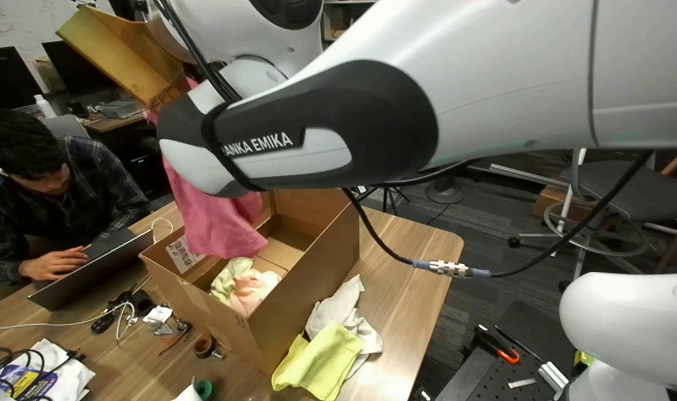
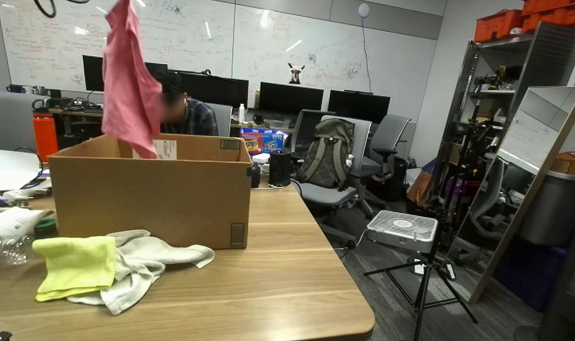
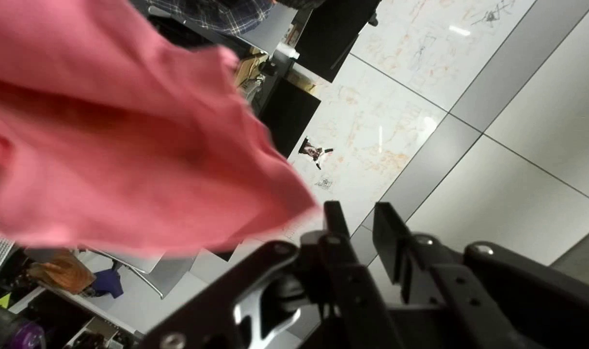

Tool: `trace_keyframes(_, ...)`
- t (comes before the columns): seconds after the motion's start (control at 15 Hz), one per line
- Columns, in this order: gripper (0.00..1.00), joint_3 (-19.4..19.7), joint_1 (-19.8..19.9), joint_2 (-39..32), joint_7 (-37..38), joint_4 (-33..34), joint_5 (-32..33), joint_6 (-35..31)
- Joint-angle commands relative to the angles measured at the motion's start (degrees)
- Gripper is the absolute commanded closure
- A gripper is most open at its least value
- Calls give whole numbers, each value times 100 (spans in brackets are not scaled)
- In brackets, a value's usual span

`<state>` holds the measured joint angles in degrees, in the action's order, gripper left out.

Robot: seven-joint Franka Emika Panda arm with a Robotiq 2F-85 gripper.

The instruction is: Pick the clothes on the table and put them in the box

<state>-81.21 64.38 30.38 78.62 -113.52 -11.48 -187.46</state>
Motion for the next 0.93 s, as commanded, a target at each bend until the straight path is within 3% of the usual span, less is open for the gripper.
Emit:
trace_keyframes(0.0,44,-81,66,11,-313,185,-112,184)
trace_keyframes(0.4,1,310,-840,-620,-1230,-107,137,879)
trace_keyframes(0.87,0,1568,-2357,-1090,-2302,-300,407,2262)
